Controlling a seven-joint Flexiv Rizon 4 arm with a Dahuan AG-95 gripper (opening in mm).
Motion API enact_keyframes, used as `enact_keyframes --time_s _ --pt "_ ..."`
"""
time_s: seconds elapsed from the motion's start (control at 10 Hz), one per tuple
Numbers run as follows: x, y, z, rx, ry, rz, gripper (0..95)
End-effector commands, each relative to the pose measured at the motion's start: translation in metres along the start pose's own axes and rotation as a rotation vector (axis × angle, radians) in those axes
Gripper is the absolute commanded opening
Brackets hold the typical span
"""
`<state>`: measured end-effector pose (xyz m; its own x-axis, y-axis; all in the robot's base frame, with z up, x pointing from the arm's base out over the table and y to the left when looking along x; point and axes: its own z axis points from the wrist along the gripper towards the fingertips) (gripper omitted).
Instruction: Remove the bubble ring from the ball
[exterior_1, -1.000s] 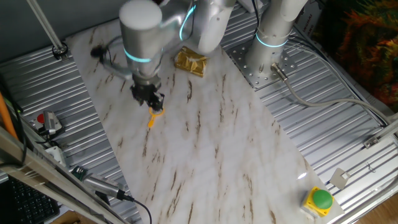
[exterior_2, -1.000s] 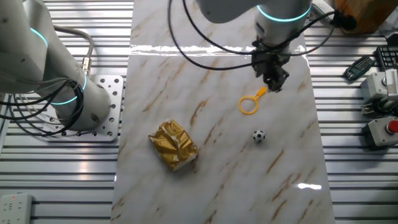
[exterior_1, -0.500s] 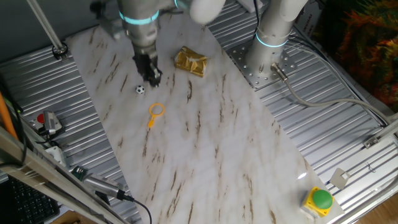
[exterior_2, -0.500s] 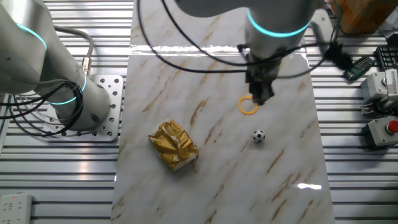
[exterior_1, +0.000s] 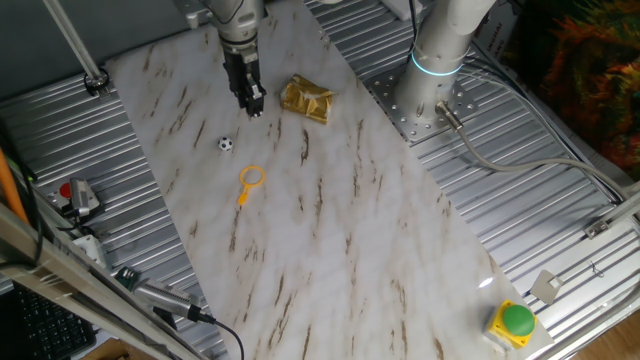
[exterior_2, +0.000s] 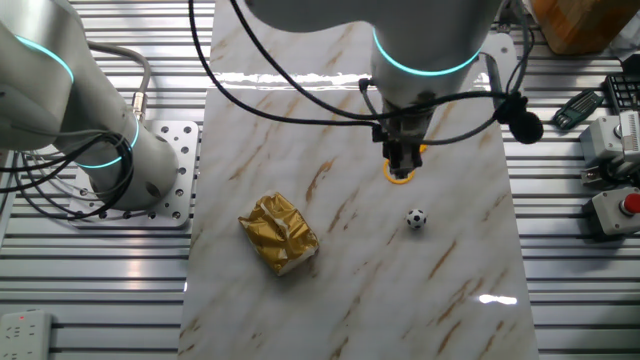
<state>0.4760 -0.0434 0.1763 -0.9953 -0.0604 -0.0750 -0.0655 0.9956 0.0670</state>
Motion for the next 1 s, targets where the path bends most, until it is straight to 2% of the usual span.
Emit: enact_keyframes --time_s 0.1,1.0 --pt "-0.0009 0.0002 0.0012 0.017 0.01 -0.022 38.0" --pt "-0.0004 0.0002 0.0014 -0.005 0.017 -0.057 38.0"
